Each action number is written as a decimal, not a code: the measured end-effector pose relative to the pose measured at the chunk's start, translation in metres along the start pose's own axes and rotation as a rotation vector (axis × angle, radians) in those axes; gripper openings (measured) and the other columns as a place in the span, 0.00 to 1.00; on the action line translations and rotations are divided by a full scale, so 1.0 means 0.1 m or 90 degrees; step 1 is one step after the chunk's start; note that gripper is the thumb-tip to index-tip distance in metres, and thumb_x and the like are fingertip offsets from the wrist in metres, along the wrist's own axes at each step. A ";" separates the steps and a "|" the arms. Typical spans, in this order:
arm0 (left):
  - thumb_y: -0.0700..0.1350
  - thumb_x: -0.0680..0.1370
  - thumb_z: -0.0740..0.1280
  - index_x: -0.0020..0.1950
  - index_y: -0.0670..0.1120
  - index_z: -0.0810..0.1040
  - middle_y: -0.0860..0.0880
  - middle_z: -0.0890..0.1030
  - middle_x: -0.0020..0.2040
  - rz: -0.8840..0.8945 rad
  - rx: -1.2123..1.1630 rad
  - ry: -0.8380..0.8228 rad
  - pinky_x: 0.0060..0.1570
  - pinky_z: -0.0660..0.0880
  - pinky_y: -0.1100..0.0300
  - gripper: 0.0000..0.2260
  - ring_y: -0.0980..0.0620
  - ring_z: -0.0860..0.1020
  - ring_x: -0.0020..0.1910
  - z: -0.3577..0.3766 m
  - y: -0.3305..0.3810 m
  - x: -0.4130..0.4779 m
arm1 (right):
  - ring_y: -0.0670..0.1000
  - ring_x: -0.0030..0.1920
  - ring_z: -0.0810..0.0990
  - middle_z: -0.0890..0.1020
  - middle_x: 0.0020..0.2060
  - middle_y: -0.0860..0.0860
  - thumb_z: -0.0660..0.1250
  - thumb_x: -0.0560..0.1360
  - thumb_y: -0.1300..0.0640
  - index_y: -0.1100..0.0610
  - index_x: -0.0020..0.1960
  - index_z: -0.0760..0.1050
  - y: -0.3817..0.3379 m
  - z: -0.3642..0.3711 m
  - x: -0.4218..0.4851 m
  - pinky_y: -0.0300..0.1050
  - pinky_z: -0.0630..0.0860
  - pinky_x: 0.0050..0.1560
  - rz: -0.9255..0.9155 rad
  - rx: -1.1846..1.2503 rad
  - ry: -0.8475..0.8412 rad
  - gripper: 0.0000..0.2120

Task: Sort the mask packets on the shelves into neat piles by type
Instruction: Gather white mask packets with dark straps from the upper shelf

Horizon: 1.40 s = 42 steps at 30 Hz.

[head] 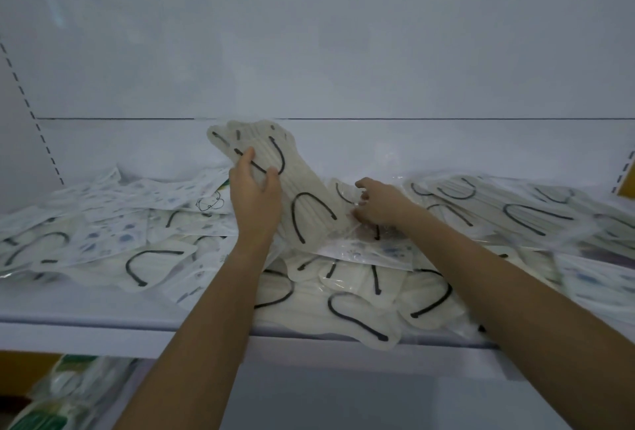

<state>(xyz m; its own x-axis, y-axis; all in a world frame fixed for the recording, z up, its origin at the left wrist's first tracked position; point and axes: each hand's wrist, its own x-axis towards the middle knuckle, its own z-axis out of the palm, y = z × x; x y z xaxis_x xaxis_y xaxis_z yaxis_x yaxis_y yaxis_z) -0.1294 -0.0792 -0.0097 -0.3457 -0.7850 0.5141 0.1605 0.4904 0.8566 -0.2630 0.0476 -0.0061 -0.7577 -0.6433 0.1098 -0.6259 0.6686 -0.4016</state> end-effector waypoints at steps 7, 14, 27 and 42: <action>0.36 0.74 0.63 0.71 0.48 0.64 0.50 0.69 0.67 -0.064 -0.014 -0.036 0.66 0.68 0.53 0.26 0.51 0.70 0.65 -0.03 -0.02 0.02 | 0.62 0.65 0.68 0.71 0.65 0.61 0.64 0.73 0.45 0.60 0.67 0.65 0.23 -0.22 0.00 0.56 0.64 0.67 0.177 -0.138 -0.026 0.29; 0.34 0.75 0.63 0.72 0.48 0.63 0.51 0.69 0.68 -0.089 -0.009 -0.121 0.48 0.72 0.71 0.26 0.57 0.73 0.54 -0.02 -0.02 0.01 | 0.58 0.68 0.67 0.68 0.69 0.57 0.65 0.75 0.48 0.60 0.72 0.58 0.01 -0.09 -0.04 0.51 0.66 0.66 0.045 0.008 -0.054 0.31; 0.33 0.75 0.63 0.70 0.46 0.66 0.54 0.68 0.57 -0.096 -0.007 -0.173 0.53 0.67 0.64 0.24 0.57 0.69 0.55 -0.05 0.05 -0.06 | 0.56 0.68 0.67 0.65 0.71 0.58 0.65 0.76 0.56 0.59 0.74 0.57 -0.12 -0.09 0.12 0.44 0.65 0.64 0.033 0.219 -0.011 0.31; 0.33 0.75 0.62 0.67 0.48 0.68 0.59 0.71 0.50 -0.071 -0.033 -0.121 0.34 0.68 0.78 0.22 0.63 0.73 0.43 -0.05 0.07 -0.04 | 0.59 0.72 0.61 0.64 0.72 0.54 0.71 0.63 0.34 0.53 0.75 0.55 0.36 -0.33 0.09 0.57 0.56 0.72 0.103 -0.028 -0.047 0.49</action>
<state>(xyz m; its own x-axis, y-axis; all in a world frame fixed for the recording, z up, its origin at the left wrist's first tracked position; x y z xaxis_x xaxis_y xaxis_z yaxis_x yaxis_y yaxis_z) -0.1220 -0.0746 -0.0056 -0.5317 -0.7451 0.4026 0.1571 0.3804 0.9114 -0.2981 0.0780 0.0102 -0.8349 -0.5501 -0.0206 -0.5051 0.7804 -0.3687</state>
